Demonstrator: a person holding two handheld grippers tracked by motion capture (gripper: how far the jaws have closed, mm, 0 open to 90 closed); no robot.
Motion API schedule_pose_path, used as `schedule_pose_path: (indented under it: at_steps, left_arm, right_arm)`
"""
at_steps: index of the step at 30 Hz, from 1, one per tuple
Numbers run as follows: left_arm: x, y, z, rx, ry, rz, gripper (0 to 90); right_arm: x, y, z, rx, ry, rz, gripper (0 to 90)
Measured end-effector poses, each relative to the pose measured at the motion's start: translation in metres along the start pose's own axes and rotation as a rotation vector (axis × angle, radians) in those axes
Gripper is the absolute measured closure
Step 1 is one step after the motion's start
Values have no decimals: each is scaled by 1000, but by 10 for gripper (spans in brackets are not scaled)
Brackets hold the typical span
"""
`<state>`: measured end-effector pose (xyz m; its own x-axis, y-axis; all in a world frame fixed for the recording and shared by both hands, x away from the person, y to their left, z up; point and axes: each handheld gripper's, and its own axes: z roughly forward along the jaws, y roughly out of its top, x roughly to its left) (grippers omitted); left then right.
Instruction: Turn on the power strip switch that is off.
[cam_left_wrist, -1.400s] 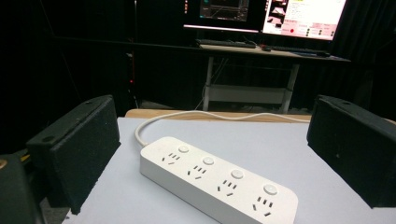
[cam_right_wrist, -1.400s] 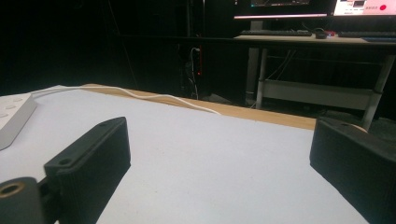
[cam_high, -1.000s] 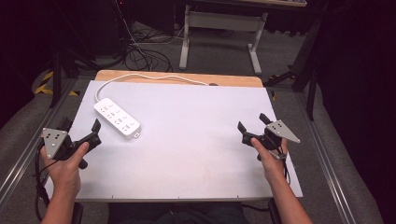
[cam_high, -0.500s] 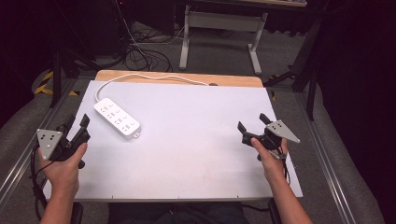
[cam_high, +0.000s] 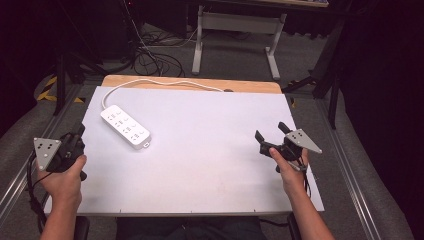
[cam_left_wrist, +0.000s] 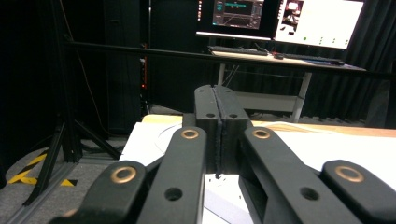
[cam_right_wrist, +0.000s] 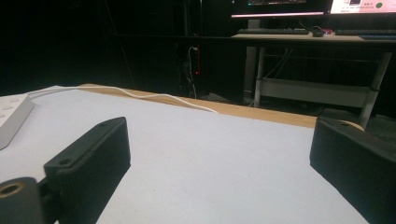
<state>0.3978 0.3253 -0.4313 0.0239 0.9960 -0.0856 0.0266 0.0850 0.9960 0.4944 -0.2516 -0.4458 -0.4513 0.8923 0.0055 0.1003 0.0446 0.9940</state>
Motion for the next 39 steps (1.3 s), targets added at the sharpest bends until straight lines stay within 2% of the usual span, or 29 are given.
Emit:
schedule_pose_path:
  at_steps: [3,7,10,14,20,22,25,32,39]
  left_arm:
    - [-2,1,2,6,-8,29,899]
    - [-5,4,3,9,-11,38,899]
    - [-7,9,8,33,-25,48,899]
    - [-11,13,14,46,-43,39,900]
    - [-19,20,21,62,-79,70,900]
    - [-21,21,24,75,-84,85,900]
    - [-23,23,29,98,-95,87,900]
    - [-25,26,41,157,-146,92,900]
    - [-35,25,57,217,-192,103,900]
  right_arm:
    - [0,0,-1,0,1,3,55]
    - [-1,0,-1,-3,0,4,55]
    - [0,0,-2,-1,4,6,55]
    - [-1,0,-4,-6,1,6,56]
    - [-2,0,-5,-6,-4,14,56]
    - [-2,0,-5,-6,-4,13,56]
    - [-2,0,-5,-7,-6,12,56]
    - [-2,0,-5,-4,-6,12,56]
    - [-3,0,-6,-4,-13,11,56]
